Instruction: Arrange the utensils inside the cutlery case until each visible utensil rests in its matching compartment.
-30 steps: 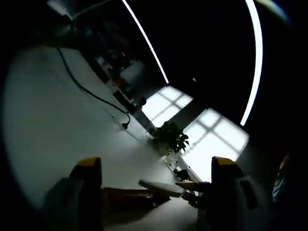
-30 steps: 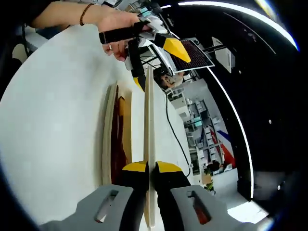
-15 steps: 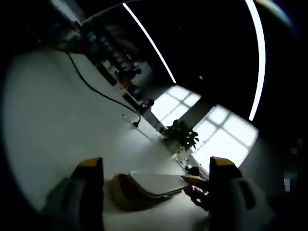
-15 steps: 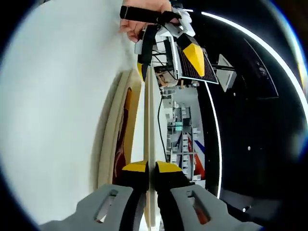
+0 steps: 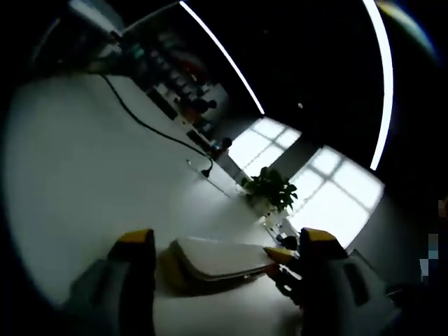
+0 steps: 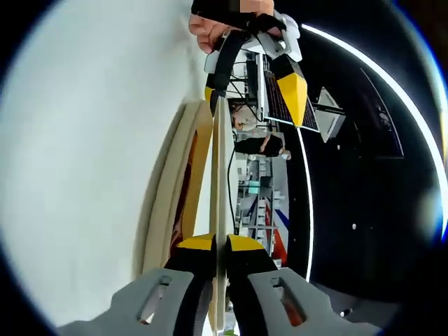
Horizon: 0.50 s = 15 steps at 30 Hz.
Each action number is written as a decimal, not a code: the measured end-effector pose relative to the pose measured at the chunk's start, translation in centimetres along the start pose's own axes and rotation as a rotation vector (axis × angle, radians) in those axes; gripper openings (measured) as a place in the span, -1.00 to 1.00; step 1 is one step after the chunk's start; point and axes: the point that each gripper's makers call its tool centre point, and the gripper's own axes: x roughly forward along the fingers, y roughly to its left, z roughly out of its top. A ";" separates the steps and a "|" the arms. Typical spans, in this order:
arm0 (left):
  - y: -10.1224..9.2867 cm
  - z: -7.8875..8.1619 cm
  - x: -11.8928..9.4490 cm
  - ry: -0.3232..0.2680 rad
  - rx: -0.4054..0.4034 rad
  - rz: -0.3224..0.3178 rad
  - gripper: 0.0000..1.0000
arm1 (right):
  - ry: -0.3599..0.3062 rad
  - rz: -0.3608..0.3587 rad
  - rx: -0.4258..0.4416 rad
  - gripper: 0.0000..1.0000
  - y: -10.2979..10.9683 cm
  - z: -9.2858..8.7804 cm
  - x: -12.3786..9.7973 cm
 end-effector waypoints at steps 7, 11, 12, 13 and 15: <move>-0.4 -0.5 -0.1 0.012 0.000 -0.010 0.74 | -0.012 -0.001 -0.031 -0.92 0.3 0.2 -0.4; -0.4 -0.9 0.0 0.024 0.001 -0.007 0.70 | -0.007 0.011 -0.029 -0.90 0.7 -0.1 -0.4; -0.4 -1.0 0.0 0.027 0.004 -0.006 0.68 | -0.008 0.010 -0.033 -0.90 0.8 -0.1 -0.4; -0.4 -1.1 0.0 0.032 0.008 -0.004 0.67 | -0.012 0.004 -0.047 -0.90 0.8 -0.1 -0.5; -0.3 -1.2 0.1 0.037 0.008 -0.003 0.64 | -0.022 -0.002 -0.077 -0.88 0.8 0.1 -0.6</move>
